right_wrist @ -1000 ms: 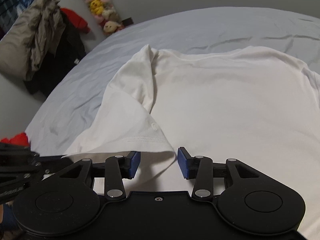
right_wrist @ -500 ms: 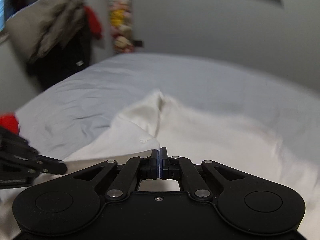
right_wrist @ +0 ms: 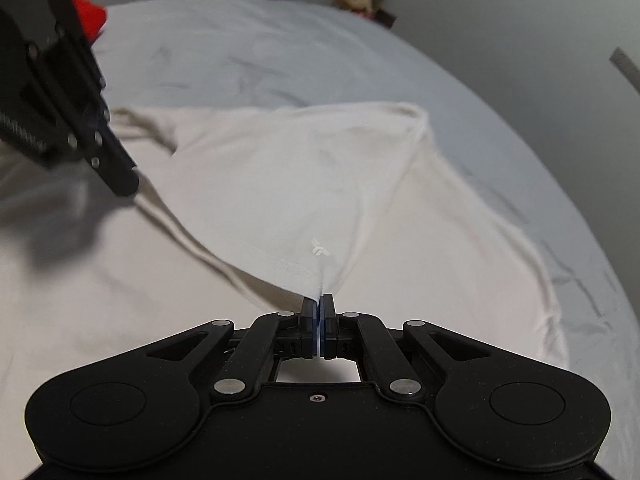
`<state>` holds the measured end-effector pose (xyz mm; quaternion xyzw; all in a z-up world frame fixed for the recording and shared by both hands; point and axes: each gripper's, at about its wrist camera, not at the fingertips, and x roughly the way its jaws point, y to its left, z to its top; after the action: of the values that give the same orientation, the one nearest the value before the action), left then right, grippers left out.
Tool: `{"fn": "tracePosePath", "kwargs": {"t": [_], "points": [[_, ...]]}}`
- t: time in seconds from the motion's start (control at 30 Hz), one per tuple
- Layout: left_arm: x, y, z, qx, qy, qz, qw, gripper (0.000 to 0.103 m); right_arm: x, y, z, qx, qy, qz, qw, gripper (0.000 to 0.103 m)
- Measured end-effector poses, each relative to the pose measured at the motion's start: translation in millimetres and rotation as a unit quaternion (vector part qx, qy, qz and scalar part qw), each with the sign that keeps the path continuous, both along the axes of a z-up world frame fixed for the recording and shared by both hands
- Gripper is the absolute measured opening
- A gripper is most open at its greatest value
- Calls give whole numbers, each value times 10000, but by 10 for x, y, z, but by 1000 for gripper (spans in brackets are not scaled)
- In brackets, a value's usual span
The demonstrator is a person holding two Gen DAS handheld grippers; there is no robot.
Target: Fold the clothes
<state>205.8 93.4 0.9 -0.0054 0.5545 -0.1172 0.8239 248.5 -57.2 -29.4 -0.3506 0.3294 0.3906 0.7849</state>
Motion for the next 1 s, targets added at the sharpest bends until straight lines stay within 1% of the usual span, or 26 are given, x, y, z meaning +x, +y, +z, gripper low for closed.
{"fn": "tracePosePath", "kwargs": {"t": [0.03,0.07,0.1,0.13,0.2,0.27,0.33,0.43,0.5,0.53,0.6,0.63,0.67,0.7,0.77,0.83,0.87,0.97,1.0], "points": [[-32,-4,-13,-12,44,-60,10000,1,2,-10,7,15,44,-32,10000,6],[-65,-8,-25,-24,88,-120,9999,1,8,-27,23,50,109,-87,9999,8],[-96,-10,-33,-35,120,-174,9998,1,20,-60,54,93,189,-156,9997,21],[-122,-1,-1,-45,41,-179,9998,2,30,-90,95,141,245,-225,9993,30],[-173,18,62,-64,-116,-188,9997,2,33,-124,165,251,272,-351,9987,31],[-221,39,128,-86,-275,-189,9994,2,63,-241,239,501,414,-616,9960,31],[-188,99,221,-157,-415,-22,9990,2,98,-370,261,703,571,-896,9919,31],[-102,140,316,-248,-542,191,9980,2,280,-685,316,1000,835,-1622,9781,31],[-51,124,359,-240,-635,246,9974,2,417,-1004,356,1303,1001,-2244,9606,34],[-25,109,373,-227,-656,244,9973,2,485,-1176,378,1465,1076,-2564,9493,37],[44,50,392,-197,-700,227,9971,2,566,-1520,403,1755,1186,-3140,9255,40],[74,15,395,-181,-720,205,9970,2,586,-1697,407,1892,1223,-3408,9127,40],[94,-3,394,-169,-732,190,9970,2,624,-1955,409,2091,1288,-3787,8923,40],[136,-59,398,-146,-774,175,9967,2,648,-2148,398,2226,1355,-4053,8763,40],[220,-154,391,-126,-826,134,9964,2,681,-2401,370,2371,1456,-4390,8543,41],[329,-271,370,-92,-850,69,9963,2,705,-2750,284,2558,1674,-4805,8220,42],[373,-320,363,-89,-845,47,9964,2,707,-2859,243,2638,1767,-4927,8102,42],[504,-474,329,-76,-838,8,9965,2,704,-3064,124,2860,1980,-5139,7842,42],[572,-561,306,-98,-844,-26,9964,2,701,-3109,86,2907,2035,-5178,7784,42]]}}
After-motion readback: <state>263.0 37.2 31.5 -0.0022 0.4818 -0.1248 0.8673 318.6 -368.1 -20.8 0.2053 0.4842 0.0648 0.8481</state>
